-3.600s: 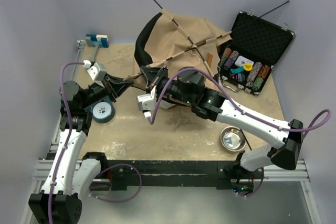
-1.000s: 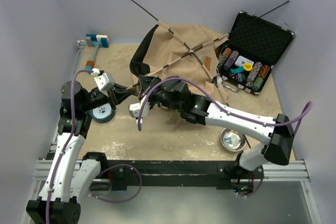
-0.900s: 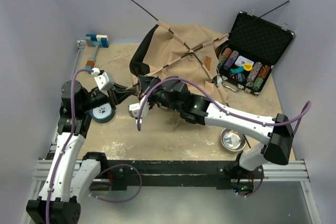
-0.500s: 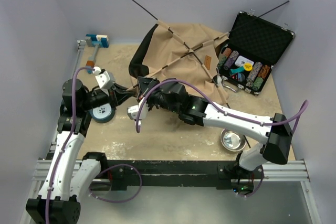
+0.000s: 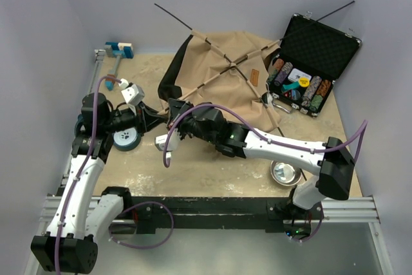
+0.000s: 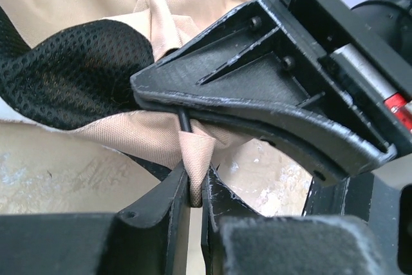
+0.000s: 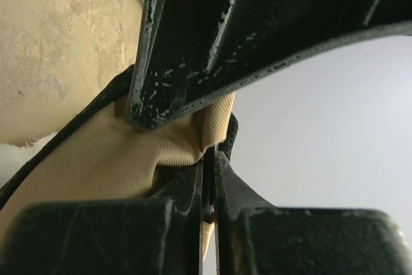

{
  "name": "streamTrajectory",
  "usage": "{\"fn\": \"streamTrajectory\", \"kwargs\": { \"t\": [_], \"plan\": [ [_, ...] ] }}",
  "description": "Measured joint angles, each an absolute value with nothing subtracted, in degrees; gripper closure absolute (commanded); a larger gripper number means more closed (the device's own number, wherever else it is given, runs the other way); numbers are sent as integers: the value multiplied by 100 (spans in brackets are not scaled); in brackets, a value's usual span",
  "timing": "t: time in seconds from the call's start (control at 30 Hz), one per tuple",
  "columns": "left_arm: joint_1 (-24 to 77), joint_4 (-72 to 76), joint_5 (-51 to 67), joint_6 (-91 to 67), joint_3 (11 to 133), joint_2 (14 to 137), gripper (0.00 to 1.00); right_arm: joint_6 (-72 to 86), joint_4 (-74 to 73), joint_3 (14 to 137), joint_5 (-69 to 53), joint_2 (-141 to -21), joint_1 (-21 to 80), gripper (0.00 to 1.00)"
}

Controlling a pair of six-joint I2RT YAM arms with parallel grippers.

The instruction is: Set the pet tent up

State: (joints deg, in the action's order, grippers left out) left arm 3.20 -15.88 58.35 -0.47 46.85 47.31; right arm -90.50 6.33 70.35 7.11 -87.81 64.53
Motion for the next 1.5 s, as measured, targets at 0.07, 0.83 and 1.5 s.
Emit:
{"fn": "streamTrajectory", "kwargs": {
  "t": [0.07,0.83,1.5],
  "plan": [
    [329,-1645,5798,-49,4685,4724,82,-9050,742,7035,792,-8860,6479,100],
    [635,-1378,5395,-799,4602,4969,100,-9028,679,6906,928,-8930,6619,100],
    [757,-1857,5065,32,4508,4587,100,-8460,762,6573,515,-8680,6049,100]
  ]
}}
